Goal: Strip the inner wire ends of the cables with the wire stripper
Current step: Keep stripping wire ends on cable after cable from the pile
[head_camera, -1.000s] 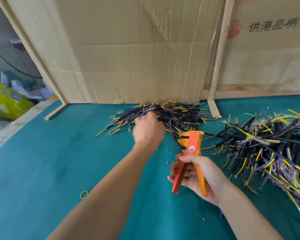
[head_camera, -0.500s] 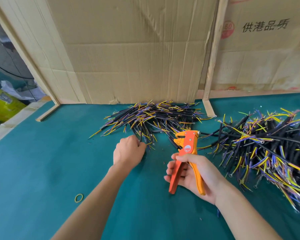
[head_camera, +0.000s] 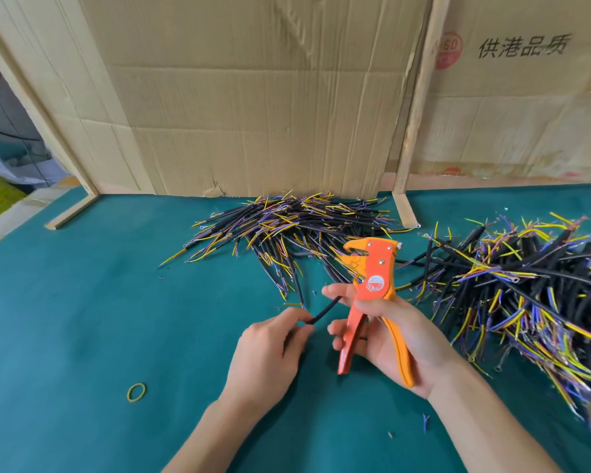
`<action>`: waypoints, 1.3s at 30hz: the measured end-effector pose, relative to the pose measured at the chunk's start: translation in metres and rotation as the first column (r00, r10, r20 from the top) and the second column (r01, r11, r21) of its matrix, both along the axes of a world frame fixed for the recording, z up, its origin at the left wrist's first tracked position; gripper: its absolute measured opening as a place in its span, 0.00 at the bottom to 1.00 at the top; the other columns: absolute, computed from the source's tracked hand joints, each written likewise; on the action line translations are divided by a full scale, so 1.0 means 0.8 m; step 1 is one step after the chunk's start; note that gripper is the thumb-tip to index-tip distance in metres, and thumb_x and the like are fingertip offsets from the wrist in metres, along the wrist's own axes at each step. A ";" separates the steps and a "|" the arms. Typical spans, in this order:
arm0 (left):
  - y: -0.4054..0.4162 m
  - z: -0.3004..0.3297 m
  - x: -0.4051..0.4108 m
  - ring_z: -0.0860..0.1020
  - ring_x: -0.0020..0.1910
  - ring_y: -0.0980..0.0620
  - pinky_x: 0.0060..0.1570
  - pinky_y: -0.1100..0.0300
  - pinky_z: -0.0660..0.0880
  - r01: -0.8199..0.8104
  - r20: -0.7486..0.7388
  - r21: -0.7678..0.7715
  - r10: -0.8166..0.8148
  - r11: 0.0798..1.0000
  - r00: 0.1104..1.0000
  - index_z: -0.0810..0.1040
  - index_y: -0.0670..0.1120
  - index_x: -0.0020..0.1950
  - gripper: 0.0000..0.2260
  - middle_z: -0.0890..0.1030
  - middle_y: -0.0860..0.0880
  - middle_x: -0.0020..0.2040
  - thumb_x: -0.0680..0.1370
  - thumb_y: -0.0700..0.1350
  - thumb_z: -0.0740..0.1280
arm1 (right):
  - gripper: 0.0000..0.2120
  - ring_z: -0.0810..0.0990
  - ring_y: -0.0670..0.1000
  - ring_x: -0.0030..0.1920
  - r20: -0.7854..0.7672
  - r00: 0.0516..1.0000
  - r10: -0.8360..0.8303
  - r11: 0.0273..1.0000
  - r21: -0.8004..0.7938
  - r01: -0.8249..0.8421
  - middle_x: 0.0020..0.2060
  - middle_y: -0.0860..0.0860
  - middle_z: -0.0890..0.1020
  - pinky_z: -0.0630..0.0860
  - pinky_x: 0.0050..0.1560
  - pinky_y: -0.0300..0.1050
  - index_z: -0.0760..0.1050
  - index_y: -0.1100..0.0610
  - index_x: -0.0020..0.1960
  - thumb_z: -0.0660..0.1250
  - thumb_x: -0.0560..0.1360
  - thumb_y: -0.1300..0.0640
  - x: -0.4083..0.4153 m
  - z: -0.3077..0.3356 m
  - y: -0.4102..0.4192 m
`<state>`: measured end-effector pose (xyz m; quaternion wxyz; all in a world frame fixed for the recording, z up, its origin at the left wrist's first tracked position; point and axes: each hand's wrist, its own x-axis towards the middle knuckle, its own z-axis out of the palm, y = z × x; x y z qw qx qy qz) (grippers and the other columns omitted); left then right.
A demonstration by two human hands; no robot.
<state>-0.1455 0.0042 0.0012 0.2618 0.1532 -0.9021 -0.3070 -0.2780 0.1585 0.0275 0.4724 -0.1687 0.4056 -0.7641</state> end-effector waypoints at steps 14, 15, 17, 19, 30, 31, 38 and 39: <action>-0.015 0.000 -0.009 0.81 0.36 0.60 0.36 0.73 0.70 -0.169 -0.058 0.271 0.191 0.948 0.980 0.85 0.54 0.47 0.10 0.82 0.62 0.36 0.77 0.38 0.72 | 0.28 0.82 0.58 0.44 -0.025 0.993 -0.117 0.991 -0.062 0.115 0.68 0.61 0.78 0.80 0.45 0.53 0.77 0.68 0.66 0.71 0.69 0.57 -0.039 -0.005 0.017; -0.016 0.000 -0.010 0.82 0.35 0.59 0.36 0.72 0.71 -0.174 -0.061 0.309 0.202 0.935 0.978 0.84 0.54 0.46 0.10 0.83 0.60 0.36 0.77 0.38 0.72 | 0.29 0.82 0.58 0.44 -0.023 0.992 -0.123 0.991 -0.058 0.122 0.68 0.61 0.78 0.80 0.45 0.53 0.76 0.68 0.67 0.72 0.68 0.57 -0.040 -0.006 0.016; -0.021 -0.001 -0.011 0.83 0.34 0.59 0.35 0.65 0.75 -0.180 -0.069 0.411 0.227 0.894 0.971 0.84 0.55 0.43 0.09 0.83 0.57 0.35 0.76 0.39 0.73 | 0.30 0.82 0.58 0.45 -0.026 0.992 -0.125 0.990 -0.061 0.123 0.69 0.60 0.77 0.80 0.46 0.53 0.75 0.67 0.69 0.71 0.69 0.56 -0.041 -0.007 0.014; -0.028 0.000 -0.011 0.83 0.33 0.56 0.30 0.61 0.74 -0.173 -0.092 0.522 0.257 0.835 0.962 0.84 0.54 0.41 0.08 0.84 0.53 0.34 0.75 0.40 0.75 | 0.29 0.82 0.58 0.45 -0.032 0.992 -0.123 0.990 -0.069 0.121 0.70 0.59 0.77 0.80 0.47 0.53 0.75 0.65 0.70 0.70 0.71 0.56 -0.044 -0.008 0.014; -0.048 0.012 -0.009 0.86 0.42 0.49 0.27 0.64 0.74 0.034 -0.212 0.809 0.237 0.587 0.948 0.84 0.42 0.49 0.08 0.87 0.43 0.44 0.79 0.32 0.67 | 0.25 0.82 0.55 0.48 0.003 0.988 -0.155 0.983 -0.104 0.155 0.70 0.57 0.78 0.81 0.50 0.51 0.78 0.62 0.67 0.68 0.72 0.55 -0.050 -0.010 0.017; -0.049 0.012 -0.008 0.86 0.42 0.49 0.27 0.64 0.74 0.039 -0.216 0.814 0.239 0.580 0.947 0.84 0.42 0.49 0.08 0.87 0.43 0.44 0.79 0.31 0.67 | 0.25 0.82 0.55 0.48 0.003 0.987 -0.162 0.982 -0.100 0.161 0.70 0.57 0.78 0.81 0.50 0.51 0.79 0.62 0.67 0.68 0.72 0.55 -0.050 -0.009 0.017; -0.049 0.009 -0.008 0.86 0.44 0.51 0.27 0.64 0.75 -0.058 -0.193 0.686 0.258 0.725 0.947 0.84 0.47 0.47 0.12 0.87 0.49 0.42 0.79 0.31 0.67 | 0.27 0.82 0.55 0.47 0.039 0.986 -0.165 0.974 -0.150 0.169 0.71 0.57 0.77 0.81 0.50 0.50 0.78 0.62 0.68 0.68 0.72 0.53 -0.048 -0.005 0.017; -0.048 0.008 -0.008 0.86 0.43 0.52 0.28 0.64 0.76 -0.095 -0.166 0.625 0.251 0.775 0.954 0.85 0.49 0.46 0.13 0.87 0.52 0.41 0.79 0.32 0.67 | 0.26 0.81 0.54 0.47 0.048 0.986 -0.162 0.971 -0.171 0.168 0.71 0.57 0.76 0.80 0.50 0.50 0.77 0.62 0.69 0.67 0.73 0.52 -0.048 -0.004 0.017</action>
